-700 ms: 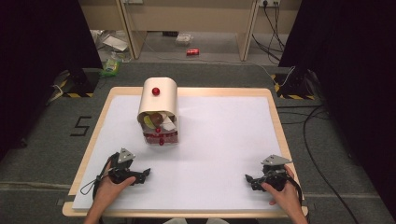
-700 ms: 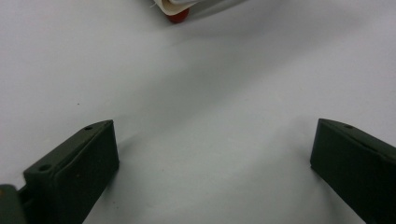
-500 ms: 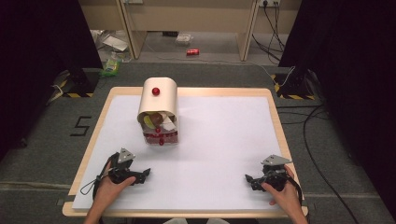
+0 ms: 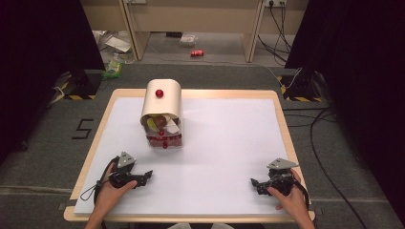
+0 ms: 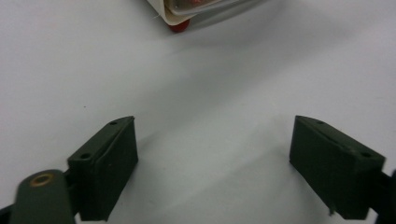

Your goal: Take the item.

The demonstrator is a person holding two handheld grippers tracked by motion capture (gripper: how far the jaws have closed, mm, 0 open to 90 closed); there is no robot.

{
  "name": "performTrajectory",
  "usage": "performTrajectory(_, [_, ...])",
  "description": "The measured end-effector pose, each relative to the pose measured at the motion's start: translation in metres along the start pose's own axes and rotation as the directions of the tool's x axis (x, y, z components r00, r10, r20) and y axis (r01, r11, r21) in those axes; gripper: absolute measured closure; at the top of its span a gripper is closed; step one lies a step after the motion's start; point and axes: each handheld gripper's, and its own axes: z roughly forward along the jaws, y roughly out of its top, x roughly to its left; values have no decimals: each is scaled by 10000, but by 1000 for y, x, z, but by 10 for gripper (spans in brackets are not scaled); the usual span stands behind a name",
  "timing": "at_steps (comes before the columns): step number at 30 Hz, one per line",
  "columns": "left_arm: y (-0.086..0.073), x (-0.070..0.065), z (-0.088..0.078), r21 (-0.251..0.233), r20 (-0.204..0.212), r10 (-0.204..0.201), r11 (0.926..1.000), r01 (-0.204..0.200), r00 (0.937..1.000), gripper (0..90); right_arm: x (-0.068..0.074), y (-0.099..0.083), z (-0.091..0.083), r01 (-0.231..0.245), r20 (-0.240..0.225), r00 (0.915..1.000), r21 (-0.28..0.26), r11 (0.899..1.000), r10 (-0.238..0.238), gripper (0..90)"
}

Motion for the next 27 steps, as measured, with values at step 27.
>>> performTrajectory(27, [71,-25,-57,-2153,599,816,9743,-669,9949,156,0,0,0,5,11,10000,6,10000,-5,7])
